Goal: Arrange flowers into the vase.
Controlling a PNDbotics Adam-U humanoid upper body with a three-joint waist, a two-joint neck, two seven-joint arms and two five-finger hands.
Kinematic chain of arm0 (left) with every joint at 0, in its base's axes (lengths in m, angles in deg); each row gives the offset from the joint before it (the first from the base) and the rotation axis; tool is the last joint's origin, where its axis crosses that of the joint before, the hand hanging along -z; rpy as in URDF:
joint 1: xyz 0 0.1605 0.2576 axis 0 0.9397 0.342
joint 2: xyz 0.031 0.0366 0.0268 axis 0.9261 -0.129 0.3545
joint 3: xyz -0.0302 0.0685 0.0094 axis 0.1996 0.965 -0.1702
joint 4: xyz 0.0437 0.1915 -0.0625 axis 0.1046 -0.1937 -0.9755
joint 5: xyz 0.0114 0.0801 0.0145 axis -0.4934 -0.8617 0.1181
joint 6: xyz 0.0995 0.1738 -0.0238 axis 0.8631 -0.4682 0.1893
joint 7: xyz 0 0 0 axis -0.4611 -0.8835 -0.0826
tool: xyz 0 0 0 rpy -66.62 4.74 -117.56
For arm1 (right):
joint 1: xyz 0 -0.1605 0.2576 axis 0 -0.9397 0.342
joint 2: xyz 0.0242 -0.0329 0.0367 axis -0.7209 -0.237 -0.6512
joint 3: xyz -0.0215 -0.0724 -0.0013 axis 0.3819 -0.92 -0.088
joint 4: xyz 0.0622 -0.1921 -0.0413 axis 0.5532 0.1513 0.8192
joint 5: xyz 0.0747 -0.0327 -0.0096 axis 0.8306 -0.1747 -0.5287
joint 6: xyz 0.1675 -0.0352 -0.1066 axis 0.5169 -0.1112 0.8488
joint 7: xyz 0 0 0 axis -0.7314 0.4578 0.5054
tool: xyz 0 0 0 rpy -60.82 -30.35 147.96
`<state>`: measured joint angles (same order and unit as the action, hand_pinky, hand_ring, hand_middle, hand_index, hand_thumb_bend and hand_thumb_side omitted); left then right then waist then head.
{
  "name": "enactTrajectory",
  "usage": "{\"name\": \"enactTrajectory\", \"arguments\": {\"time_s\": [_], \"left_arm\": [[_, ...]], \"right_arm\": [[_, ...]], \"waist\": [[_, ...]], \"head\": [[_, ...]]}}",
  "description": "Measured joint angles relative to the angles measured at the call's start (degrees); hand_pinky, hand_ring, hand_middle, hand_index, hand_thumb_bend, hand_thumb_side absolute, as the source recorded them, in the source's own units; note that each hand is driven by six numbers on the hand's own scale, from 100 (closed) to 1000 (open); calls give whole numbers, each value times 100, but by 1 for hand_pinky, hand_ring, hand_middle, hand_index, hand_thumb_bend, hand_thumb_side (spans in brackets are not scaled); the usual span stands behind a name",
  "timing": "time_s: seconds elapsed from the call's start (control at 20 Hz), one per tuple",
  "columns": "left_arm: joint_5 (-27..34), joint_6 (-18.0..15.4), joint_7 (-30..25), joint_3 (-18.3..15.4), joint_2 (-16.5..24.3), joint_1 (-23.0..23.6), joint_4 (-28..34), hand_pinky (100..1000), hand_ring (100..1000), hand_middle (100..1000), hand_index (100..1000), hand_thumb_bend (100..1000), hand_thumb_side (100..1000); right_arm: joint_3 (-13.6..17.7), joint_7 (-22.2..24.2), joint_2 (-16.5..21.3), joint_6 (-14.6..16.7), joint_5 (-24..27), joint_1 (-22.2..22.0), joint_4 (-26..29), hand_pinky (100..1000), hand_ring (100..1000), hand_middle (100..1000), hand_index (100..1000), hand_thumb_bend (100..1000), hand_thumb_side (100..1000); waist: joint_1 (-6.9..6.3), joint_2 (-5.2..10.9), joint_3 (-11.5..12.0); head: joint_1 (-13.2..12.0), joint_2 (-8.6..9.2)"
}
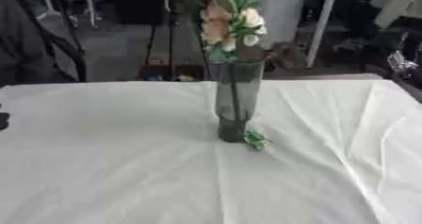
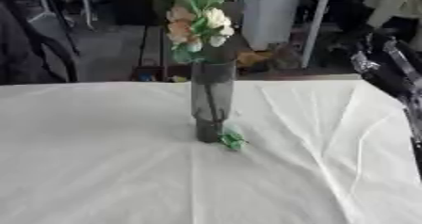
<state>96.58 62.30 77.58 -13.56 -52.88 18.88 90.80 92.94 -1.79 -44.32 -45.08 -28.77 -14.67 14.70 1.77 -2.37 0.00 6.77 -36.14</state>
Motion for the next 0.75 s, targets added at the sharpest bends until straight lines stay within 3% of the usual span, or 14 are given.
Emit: {"name": "enactTrajectory", "arguments": {"time_s": [0.5, 0.75], "left_arm": [[-20, -5, 20, 0, 4, 0, 0, 823, 790, 777, 802, 503, 947], [-38, -15, 28, -1, 5, 4, 0, 834, 799, 786, 837, 542, 1000]], "right_arm": [[23, -16, -23, -19, 39, -14, 2, 778, 797, 688, 790, 100, 751], [23, 0, -29, -39, 50, -45, 5, 779, 797, 688, 789, 100, 756]], "waist": [[-15, 31, -2], [-31, 32, -4]], "head": [[-17, -4], [-17, -4]]}}
